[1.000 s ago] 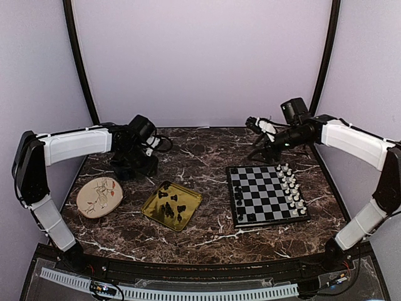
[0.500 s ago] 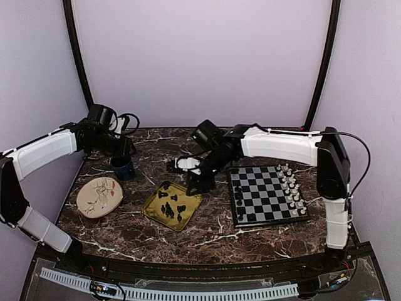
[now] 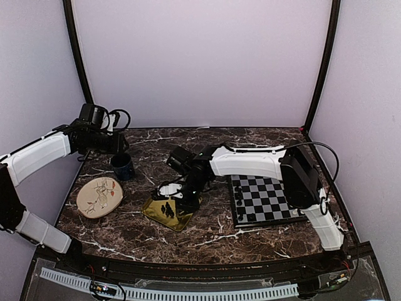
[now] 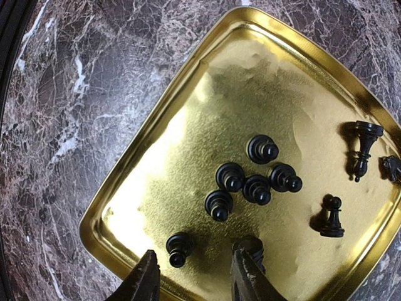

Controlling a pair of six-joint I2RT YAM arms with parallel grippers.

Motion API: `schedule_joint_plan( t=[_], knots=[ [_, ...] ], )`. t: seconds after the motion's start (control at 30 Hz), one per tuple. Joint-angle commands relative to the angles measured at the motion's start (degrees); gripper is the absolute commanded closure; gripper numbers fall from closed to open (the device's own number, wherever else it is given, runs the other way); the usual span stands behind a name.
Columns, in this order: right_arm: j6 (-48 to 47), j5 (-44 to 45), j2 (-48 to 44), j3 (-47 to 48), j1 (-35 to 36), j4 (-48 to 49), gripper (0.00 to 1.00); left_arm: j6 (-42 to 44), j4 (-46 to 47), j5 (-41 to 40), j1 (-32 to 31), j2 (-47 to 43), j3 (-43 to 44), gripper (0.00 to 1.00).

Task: Set up the chess pieces on the board
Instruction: Pick up the pawn from the storage box, then place the pawn at b7.

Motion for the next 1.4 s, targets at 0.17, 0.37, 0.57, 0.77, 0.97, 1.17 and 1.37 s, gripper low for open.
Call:
schedule_joint_plan(
  t=[0.17, 0.37, 0.57, 0.77, 0.97, 1.17, 1.37],
  knots=[
    [-0.13, -0.95, 0.59, 1.04, 0.11, -1.96, 0.64, -0.60, 0.75, 1.88, 0.44, -0.83, -0.18, 0.54],
    [0.40, -1.91, 1.52, 1.37, 0.40, -1.93, 0.71, -0.47, 0.75, 2.05, 0.54, -0.52, -0.18, 0.54],
    [1.01, -2.06, 2.58, 2.03, 0.59, -1.82, 0.72, -0.34, 0.66, 2.30, 0.54, -0.30, -0.17, 0.54],
    [1.34, -1.85, 3.12, 2.94, 0.67, -2.00, 0.81, -0.04, 0.58, 2.33, 0.55, -0.35, -0.19, 0.54],
    [1.23, -0.84, 0.83, 4.05, 0.64, -2.70, 0.88, 0.22, 0.48, 2.46, 0.55, -0.14, -0.18, 0.54],
    [1.72, -1.57, -3.56, 3.39, -0.54, -2.84, 0.90, 0.38, 0.41, 3.00, 0.53, 0.22, -0.15, 0.54],
    [2.24, -1.85, -10.05, -1.57, -3.62, -2.52, 0.91, 0.95, 0.48, 3.66, 0.55, 0.49, -0.09, 0.55]
  ],
)
